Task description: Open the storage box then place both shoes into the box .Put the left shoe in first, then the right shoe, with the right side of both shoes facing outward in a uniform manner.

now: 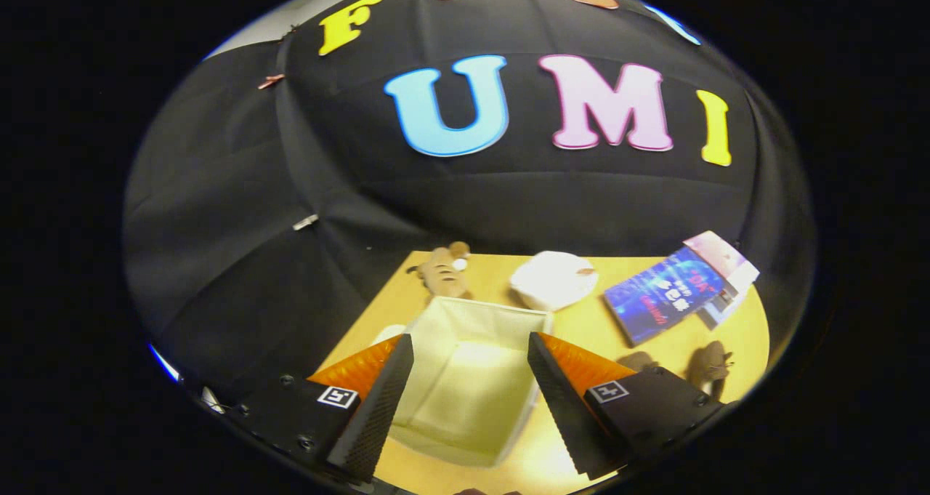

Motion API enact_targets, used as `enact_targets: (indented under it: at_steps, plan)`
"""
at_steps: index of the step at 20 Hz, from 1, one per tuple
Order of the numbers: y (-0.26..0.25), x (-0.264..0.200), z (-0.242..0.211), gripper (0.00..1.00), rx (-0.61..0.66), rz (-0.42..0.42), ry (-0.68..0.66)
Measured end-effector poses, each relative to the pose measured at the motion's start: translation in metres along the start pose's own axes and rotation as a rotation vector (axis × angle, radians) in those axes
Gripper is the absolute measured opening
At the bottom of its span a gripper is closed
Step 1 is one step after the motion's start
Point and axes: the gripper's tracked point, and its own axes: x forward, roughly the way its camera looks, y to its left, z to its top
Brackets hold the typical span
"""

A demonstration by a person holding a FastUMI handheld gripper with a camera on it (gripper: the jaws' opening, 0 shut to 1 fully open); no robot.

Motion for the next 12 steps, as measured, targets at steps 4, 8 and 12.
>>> enact_targets:
  at_steps: [4,8,12]
  plan:
    - [-0.101,-0.014,-0.021,0.98,0.055,-0.162,0.019]
    - [-0.172,-0.018,-0.057,0.99,0.068,-0.273,0.070]
    - [-0.220,-0.018,-0.108,0.98,0.033,-0.325,0.170]
